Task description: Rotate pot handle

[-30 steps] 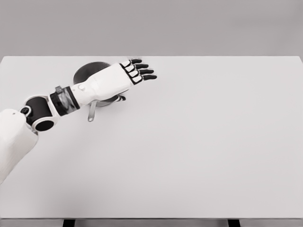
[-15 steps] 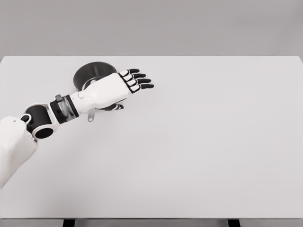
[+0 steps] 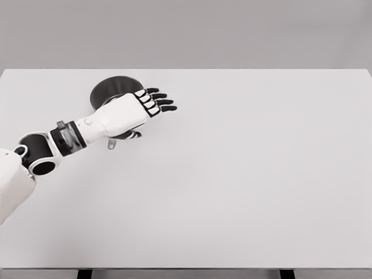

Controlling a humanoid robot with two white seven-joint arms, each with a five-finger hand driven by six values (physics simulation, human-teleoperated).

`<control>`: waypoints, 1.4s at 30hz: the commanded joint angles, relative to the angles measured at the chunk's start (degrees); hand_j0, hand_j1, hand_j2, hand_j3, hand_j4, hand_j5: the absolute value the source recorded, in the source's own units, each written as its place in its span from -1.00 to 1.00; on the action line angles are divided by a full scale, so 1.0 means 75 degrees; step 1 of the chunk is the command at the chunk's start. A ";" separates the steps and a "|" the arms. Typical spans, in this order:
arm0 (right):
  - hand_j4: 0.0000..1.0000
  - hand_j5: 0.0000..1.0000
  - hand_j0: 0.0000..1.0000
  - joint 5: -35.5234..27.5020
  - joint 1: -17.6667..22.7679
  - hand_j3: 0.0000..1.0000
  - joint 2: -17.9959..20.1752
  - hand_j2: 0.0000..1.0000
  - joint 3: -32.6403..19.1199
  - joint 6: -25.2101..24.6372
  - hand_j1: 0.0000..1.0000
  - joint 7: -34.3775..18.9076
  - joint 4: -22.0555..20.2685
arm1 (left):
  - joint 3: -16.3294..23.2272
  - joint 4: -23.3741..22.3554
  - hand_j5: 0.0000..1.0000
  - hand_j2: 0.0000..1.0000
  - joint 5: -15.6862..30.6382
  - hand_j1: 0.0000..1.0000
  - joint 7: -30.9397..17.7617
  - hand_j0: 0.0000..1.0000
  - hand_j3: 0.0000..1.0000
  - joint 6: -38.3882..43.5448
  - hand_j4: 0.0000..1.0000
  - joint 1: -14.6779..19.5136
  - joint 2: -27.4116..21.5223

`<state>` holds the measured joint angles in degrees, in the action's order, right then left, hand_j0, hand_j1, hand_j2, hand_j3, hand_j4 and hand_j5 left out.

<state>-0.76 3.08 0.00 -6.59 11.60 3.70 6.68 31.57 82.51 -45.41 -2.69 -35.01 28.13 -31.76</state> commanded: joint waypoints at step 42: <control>1.00 1.00 1.00 -0.0004 0.0000 1.00 0.0000 1.00 -0.0001 0.0000 1.00 -0.0001 0.0000 | -0.0975 -0.0009 1.00 1.00 0.0067 1.00 0.0112 1.00 1.00 0.0002 1.00 -0.0504 -0.0886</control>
<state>-0.76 3.08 0.00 -6.59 11.60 3.70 6.68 24.49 82.43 -45.28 -1.88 -35.01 24.35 -38.08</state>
